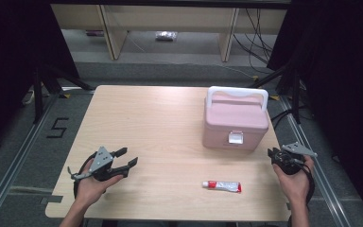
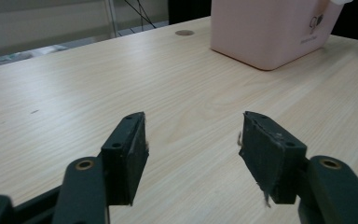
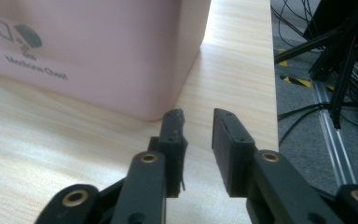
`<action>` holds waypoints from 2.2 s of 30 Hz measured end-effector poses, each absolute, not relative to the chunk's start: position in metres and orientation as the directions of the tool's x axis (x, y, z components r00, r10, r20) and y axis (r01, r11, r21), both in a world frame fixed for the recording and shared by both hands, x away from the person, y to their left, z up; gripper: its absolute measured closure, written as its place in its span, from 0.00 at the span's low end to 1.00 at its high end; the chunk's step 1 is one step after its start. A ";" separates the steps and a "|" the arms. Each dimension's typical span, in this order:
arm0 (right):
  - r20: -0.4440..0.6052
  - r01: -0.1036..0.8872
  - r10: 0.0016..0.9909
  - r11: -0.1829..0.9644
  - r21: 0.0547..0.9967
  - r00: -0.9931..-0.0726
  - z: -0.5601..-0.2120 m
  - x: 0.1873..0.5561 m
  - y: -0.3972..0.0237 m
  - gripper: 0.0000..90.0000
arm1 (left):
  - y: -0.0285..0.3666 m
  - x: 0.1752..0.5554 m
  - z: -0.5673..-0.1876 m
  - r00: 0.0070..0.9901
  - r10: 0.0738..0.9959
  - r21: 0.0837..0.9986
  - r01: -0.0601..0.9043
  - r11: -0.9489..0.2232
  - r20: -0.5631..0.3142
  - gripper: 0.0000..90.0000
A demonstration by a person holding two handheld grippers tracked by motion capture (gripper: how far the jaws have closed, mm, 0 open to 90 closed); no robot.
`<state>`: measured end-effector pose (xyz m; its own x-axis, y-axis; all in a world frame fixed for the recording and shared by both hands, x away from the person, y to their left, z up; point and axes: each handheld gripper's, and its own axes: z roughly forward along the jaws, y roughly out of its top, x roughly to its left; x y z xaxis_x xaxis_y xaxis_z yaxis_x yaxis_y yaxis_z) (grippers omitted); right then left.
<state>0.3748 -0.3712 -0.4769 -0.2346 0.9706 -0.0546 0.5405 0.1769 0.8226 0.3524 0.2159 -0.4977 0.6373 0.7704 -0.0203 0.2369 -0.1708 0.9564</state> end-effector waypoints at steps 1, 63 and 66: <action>-0.055 0.540 0.971 0.177 0.823 -0.235 -0.477 0.375 -0.371 0.86 | 0.216 0.352 -0.498 0.637 0.770 0.956 0.237 -0.171 -0.020 0.49; -0.025 0.555 0.962 0.178 0.812 -0.272 -0.445 0.461 -0.364 1.00 | 0.004 0.490 -0.470 0.723 0.691 0.916 0.271 -0.295 0.009 1.00; -0.002 0.558 0.960 0.163 0.813 -0.279 -0.446 0.461 -0.363 1.00 | 0.001 0.493 -0.472 0.720 0.694 0.913 0.276 -0.302 0.012 1.00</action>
<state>0.4608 -0.3631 -0.4462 -0.2787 0.9604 -0.0016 0.5585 0.1634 0.8133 0.4935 0.0012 -0.4715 0.7196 0.6942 0.0122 0.2757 -0.3019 0.9126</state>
